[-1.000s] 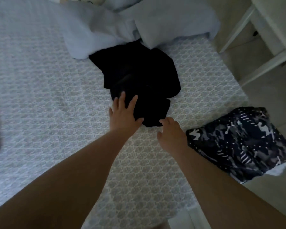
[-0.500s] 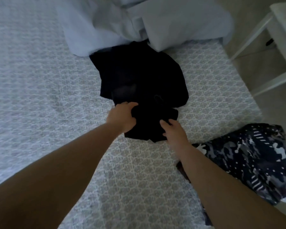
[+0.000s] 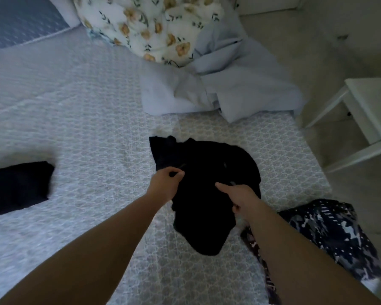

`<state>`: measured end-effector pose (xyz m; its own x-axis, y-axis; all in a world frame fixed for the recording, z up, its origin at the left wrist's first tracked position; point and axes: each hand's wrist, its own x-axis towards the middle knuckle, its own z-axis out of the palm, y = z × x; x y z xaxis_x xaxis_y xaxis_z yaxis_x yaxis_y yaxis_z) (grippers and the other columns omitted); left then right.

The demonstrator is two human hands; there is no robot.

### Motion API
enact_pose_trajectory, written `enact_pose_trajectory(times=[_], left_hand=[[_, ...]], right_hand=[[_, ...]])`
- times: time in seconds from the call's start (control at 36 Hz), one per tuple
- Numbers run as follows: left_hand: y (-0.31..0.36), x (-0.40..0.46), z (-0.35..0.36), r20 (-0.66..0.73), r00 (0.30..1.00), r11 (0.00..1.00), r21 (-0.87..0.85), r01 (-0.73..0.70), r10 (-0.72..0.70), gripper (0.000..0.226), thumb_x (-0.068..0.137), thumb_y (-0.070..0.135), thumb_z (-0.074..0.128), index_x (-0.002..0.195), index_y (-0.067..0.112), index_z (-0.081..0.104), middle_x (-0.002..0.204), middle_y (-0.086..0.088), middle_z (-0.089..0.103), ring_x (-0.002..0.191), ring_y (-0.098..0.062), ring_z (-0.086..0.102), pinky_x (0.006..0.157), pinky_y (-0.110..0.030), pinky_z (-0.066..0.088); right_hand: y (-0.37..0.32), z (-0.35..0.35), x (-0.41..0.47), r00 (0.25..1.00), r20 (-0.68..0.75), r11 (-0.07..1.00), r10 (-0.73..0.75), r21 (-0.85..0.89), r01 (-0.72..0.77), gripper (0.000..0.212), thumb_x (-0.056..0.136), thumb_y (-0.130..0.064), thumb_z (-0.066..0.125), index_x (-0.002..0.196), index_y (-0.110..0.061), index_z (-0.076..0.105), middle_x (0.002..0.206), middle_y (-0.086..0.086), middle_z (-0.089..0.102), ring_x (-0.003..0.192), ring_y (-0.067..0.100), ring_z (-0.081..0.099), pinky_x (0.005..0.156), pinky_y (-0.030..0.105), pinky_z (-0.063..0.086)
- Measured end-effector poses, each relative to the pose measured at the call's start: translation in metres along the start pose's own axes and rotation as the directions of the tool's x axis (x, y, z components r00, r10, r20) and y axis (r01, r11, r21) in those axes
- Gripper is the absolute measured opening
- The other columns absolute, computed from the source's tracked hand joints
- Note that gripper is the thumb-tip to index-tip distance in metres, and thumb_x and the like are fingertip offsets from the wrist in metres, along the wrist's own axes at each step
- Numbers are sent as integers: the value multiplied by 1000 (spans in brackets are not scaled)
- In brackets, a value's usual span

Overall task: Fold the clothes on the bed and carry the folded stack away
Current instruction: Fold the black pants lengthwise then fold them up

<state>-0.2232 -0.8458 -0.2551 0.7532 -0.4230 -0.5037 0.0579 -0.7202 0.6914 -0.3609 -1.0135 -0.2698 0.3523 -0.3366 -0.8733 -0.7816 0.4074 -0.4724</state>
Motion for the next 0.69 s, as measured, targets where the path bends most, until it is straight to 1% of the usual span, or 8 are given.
enact_pose_trajectory(times=[0.06, 0.14, 0.19, 0.31, 0.44, 0.56, 0.61, 0.69], left_hand=[[12, -9, -24, -75, 997, 1000, -28, 4, -6, 17, 94, 33, 56, 100, 22, 67, 97, -3, 68, 89, -22, 63, 76, -33, 50], [26, -29, -62, -154, 988, 996, -90, -5, -9, 22, 94, 30, 56, 106, 16, 67, 99, -7, 68, 92, -24, 64, 80, -35, 52], [34, -45, -86, -186, 983, 992, -126, -29, 5, 21, 95, 27, 56, 105, 13, 68, 99, -8, 69, 92, -26, 64, 83, -37, 52], [45, -78, -140, -316, 949, 983, -169, -70, 13, 20, 93, 25, 58, 101, 12, 69, 96, -6, 68, 93, -25, 64, 85, -36, 51], [31, -107, -225, -481, 876, 959, -259, -112, -27, 13, 90, 26, 61, 98, 18, 68, 101, -7, 69, 95, -27, 64, 89, -42, 53], [13, -122, -276, -519, 853, 986, -163, -31, -58, 30, 92, 26, 59, 119, 13, 64, 117, -13, 65, 105, -31, 61, 94, -40, 49], [11, -128, -291, -493, 870, 998, -67, 2, -35, 41, 92, 26, 59, 131, 12, 54, 125, -17, 59, 107, -32, 59, 90, -34, 47], [24, -140, -303, -459, 876, 989, 89, -120, 147, 54, 90, 30, 64, 138, 14, 47, 140, -15, 43, 117, -30, 53, 93, -34, 44]], right_hand=[[-21, 2, -21, 1000, -23, 1000, -21, 20, 21, 61, 76, -56, 70, 117, -12, 58, 99, 6, 67, 82, 21, 65, 65, 31, 55], [-50, 10, -57, 995, -62, 997, -73, 24, 75, 48, 80, -60, 62, 86, -12, 56, 81, 1, 62, 71, 16, 62, 60, 29, 55], [-69, 16, -81, 986, -79, 989, -149, 13, 151, 39, 86, -52, 59, 84, -14, 57, 86, 2, 63, 79, 19, 62, 69, 30, 54], [-108, 32, -134, 941, -91, 945, -325, 17, 327, 27, 90, -31, 61, 100, -7, 64, 91, 10, 68, 79, 22, 64, 71, 31, 53], [-146, 53, -196, 895, -145, 900, -423, 49, 433, 24, 92, -27, 58, 72, -14, 55, 58, 2, 47, 48, 13, 42, 40, 18, 37], [-156, 76, -228, 923, -147, 907, -355, 186, 378, 23, 94, -20, 55, 72, -15, 51, 61, 2, 38, 49, 12, 31, 37, 17, 27], [-160, 98, -243, 923, -147, 892, -355, 243, 382, 23, 94, -18, 54, 71, -14, 51, 62, 2, 39, 50, 11, 32, 34, 14, 26], [-167, 138, -266, 914, -149, 859, -377, 314, 405, 23, 95, -16, 53, 72, -13, 53, 63, 1, 42, 51, 10, 33, 36, 18, 28]])
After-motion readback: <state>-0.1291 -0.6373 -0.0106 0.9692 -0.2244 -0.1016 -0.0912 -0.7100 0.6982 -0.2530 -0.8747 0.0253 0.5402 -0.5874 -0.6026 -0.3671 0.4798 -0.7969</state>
